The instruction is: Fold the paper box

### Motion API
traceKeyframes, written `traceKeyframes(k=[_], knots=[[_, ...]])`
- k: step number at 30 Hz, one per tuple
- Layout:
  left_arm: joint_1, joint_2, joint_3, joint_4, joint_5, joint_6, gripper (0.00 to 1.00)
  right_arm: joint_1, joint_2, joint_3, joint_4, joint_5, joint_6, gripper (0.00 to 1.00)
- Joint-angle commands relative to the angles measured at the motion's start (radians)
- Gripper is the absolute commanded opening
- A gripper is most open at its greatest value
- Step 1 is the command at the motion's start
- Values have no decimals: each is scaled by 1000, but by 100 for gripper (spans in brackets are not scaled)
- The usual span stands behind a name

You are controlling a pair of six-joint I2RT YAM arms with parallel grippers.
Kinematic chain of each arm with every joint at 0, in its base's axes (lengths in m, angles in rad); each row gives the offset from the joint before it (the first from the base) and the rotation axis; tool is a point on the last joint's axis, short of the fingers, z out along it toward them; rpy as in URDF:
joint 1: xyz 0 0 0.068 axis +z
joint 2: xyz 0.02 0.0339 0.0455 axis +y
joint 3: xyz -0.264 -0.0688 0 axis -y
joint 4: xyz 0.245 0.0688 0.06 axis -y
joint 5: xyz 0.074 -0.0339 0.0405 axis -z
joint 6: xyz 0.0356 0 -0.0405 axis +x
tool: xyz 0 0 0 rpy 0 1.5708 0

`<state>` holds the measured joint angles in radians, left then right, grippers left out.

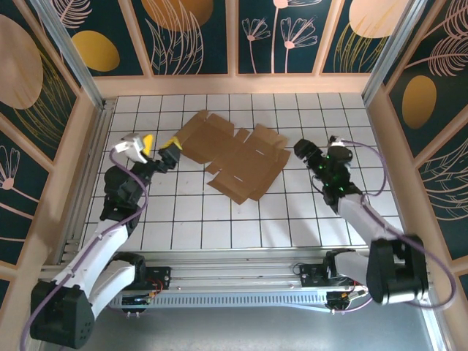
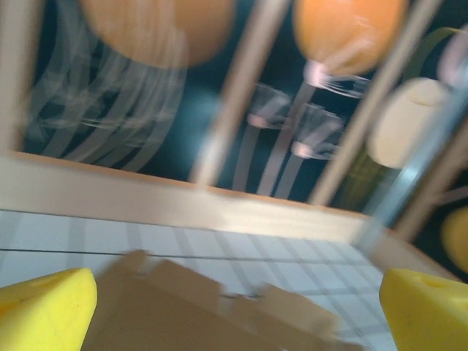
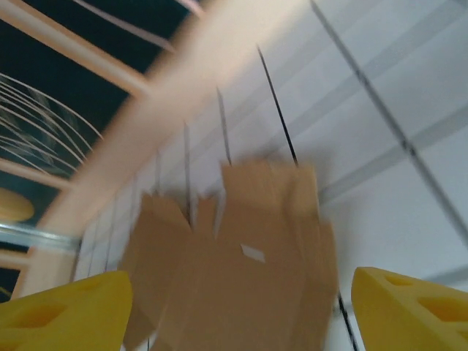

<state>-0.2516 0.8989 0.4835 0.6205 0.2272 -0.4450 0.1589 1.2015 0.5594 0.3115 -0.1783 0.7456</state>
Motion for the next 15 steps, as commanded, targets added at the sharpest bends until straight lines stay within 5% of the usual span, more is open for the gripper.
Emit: traceKeyframes(k=[1, 6, 11, 15], knots=[[-118, 37, 77, -115, 188, -63, 99, 47, 128, 54, -110, -115, 160, 79], [-277, 80, 143, -219, 261, 27, 99, 165, 252, 60, -65, -103, 207, 79], [-305, 95, 197, -365, 371, 140, 99, 225, 298, -3, 26, -68, 291, 79], [-306, 87, 224, -441, 355, 186, 99, 254, 326, -32, 89, -54, 323, 77]])
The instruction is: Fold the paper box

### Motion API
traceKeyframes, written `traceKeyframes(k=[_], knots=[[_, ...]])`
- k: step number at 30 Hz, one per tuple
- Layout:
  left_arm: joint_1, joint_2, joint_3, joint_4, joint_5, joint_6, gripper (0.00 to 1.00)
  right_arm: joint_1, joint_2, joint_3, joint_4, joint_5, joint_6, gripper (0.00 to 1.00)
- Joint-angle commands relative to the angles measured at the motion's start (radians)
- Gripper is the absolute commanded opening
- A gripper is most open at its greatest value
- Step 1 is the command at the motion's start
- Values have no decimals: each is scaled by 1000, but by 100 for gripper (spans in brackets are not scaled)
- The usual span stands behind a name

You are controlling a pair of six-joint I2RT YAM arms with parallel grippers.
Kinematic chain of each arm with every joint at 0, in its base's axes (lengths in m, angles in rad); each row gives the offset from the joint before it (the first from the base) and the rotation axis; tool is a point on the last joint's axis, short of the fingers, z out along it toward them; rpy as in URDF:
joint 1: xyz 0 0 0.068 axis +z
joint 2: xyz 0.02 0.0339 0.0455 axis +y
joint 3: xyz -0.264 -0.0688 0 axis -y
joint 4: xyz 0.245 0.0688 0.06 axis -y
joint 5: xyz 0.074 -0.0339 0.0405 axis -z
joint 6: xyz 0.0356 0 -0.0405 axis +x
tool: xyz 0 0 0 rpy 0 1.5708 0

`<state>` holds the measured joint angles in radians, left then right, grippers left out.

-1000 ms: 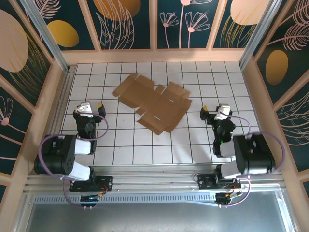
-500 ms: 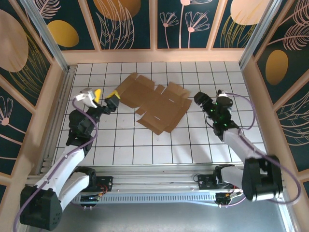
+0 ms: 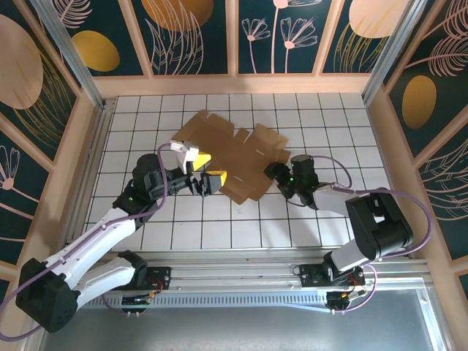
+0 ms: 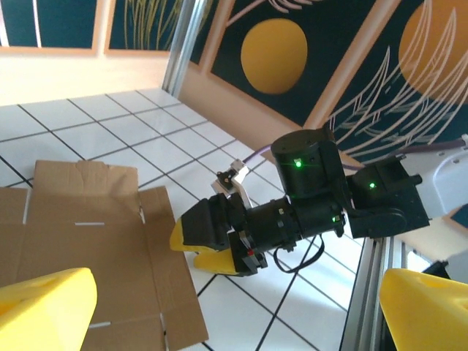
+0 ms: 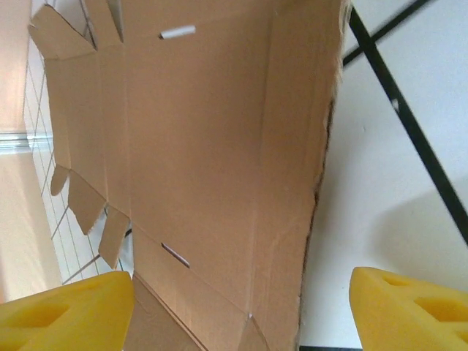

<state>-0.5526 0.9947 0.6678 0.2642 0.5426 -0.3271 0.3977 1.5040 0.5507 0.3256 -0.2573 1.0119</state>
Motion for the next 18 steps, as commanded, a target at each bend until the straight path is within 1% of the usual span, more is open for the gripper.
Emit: traceKeyframes(k=[1, 2, 4, 5, 7, 9, 10, 11, 12, 14, 16, 18], knots=[[-4, -8, 39, -87, 19, 64, 99, 19, 36, -22, 91, 18, 60, 74], [-3, -4, 41, -88, -4, 51, 99, 22, 48, -18, 99, 15, 59, 70], [-4, 17, 61, -109, -90, -13, 99, 30, 72, -11, 109, 15, 42, 56], [-4, 31, 77, -134, -151, -49, 99, 31, 82, -8, 111, 18, 31, 49], [-4, 73, 132, -230, -307, -121, 99, 24, 90, -4, 98, 26, -9, 26], [-4, 121, 196, -335, -442, -164, 99, 8, 81, 18, 31, 54, -87, 11], [-4, 148, 232, -388, -491, -173, 99, -7, 70, 33, 2, 53, -148, 6], [-1, 173, 261, -422, -515, -176, 99, -22, 61, 44, -21, 39, -205, 3], [3, 198, 295, -455, -533, -172, 99, -45, 55, 63, -55, -2, -280, 1], [19, 257, 370, -504, -536, -155, 99, -83, 43, 126, -170, -84, -472, 0], [38, 319, 451, -539, -468, -65, 99, -97, 25, 198, -330, -113, -665, 0], [45, 368, 507, -534, -428, 56, 99, -107, 3, 255, -454, -107, -796, 0]])
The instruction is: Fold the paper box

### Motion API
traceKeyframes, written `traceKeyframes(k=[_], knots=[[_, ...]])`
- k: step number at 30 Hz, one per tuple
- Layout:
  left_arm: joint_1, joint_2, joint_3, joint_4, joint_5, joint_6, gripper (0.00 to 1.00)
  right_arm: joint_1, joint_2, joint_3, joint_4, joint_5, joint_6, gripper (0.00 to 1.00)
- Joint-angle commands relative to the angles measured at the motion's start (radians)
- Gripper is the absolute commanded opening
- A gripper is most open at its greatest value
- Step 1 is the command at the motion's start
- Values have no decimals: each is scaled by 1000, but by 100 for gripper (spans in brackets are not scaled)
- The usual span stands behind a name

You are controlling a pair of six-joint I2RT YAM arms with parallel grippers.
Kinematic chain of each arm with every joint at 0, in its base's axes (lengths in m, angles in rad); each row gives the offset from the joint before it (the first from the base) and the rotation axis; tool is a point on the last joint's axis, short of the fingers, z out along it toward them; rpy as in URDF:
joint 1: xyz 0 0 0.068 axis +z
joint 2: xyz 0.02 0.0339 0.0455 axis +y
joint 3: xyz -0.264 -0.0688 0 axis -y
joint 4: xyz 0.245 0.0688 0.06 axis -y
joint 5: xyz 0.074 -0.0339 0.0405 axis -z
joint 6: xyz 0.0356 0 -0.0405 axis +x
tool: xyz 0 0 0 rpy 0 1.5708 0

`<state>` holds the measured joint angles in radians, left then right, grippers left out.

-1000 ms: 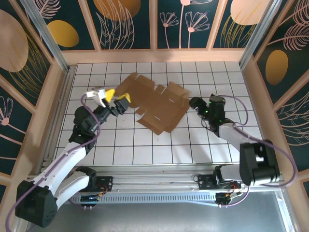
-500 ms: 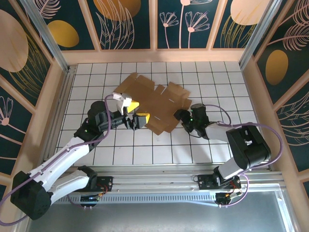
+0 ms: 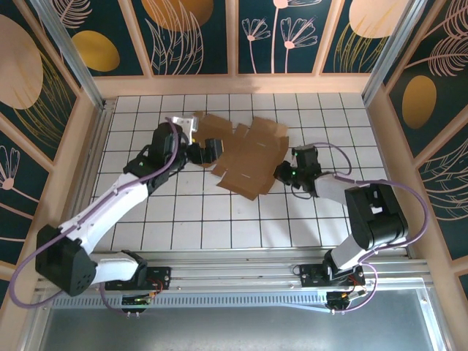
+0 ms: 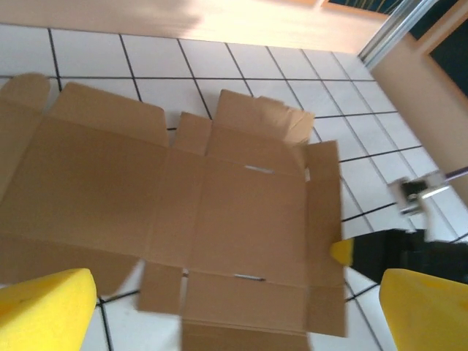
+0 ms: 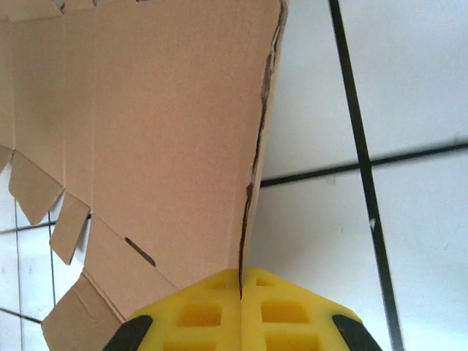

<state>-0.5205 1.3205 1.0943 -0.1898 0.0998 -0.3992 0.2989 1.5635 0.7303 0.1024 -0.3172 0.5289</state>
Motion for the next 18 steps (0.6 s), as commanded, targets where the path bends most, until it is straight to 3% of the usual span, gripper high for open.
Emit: traceKeyframes(k=[1, 8, 13, 18], knots=[[14, 65, 108, -67, 34, 213, 99, -15, -71, 102, -280, -41, -365, 0], [20, 122, 48, 257, 143, 743, 99, -50, -163, 280, -471, 45, -598, 0], [97, 370, 384, -72, 437, 885, 99, -31, -240, 344, -524, 72, -734, 0], [107, 526, 598, -216, 570, 1059, 99, 25, -241, 413, -608, 83, -810, 0]])
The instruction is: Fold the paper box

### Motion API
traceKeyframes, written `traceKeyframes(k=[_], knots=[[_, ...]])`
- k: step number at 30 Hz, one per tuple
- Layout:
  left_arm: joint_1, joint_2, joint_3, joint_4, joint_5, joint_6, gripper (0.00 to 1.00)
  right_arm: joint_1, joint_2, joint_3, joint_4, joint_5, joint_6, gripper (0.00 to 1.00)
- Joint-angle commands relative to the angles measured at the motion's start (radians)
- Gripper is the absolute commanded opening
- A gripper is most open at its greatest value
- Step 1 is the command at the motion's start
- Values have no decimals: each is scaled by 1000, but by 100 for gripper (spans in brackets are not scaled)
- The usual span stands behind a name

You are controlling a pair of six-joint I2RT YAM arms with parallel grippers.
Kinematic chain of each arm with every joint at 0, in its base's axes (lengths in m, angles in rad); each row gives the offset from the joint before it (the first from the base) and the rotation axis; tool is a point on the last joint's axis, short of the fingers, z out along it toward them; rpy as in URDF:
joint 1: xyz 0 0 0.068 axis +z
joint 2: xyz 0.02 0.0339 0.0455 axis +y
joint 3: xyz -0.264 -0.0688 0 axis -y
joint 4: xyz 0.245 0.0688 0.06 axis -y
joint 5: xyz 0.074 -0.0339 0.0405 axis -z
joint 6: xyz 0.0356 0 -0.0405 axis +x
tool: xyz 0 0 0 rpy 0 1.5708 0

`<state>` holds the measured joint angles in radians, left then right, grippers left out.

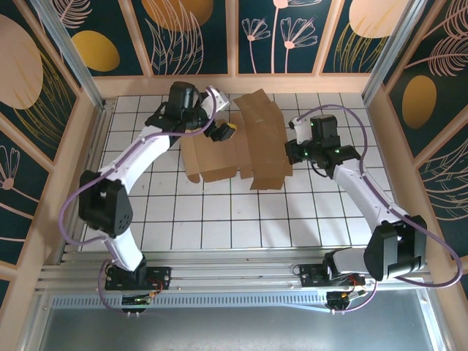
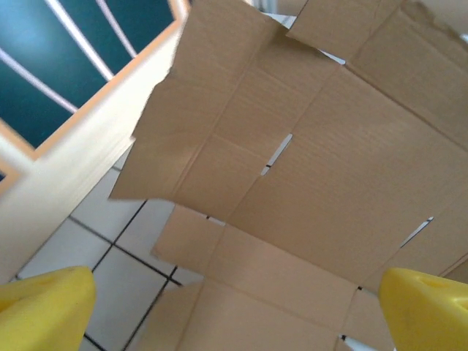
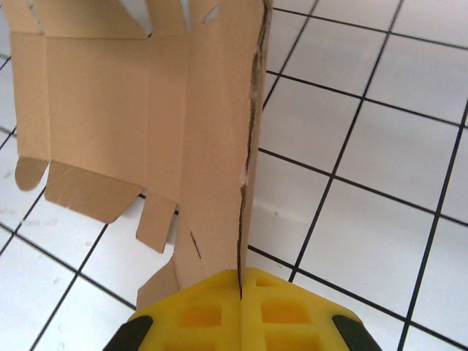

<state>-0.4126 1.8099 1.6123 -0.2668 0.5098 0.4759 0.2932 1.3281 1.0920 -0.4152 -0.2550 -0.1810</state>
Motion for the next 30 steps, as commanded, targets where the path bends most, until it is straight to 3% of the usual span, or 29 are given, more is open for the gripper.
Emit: traceKeyframes(k=[1, 8, 14, 19, 25, 30], knots=[[-2, 51, 89, -130, 167, 224, 99, 43, 0, 67, -113, 30, -111, 0], [1, 136, 134, 74, 132, 261, 99, 90, 11, 137, -195, 51, -152, 0], [1, 230, 270, -6, 222, 226, 99, 104, 16, 152, -195, 58, -153, 0], [3, 188, 174, 30, 200, 238, 97, 104, 19, 159, -203, 58, -162, 0], [3, 198, 188, -40, 273, 217, 73, 105, 36, 175, -195, 92, -162, 0], [3, 204, 179, -9, 245, 154, 47, 105, 50, 203, -185, 126, -155, 0]])
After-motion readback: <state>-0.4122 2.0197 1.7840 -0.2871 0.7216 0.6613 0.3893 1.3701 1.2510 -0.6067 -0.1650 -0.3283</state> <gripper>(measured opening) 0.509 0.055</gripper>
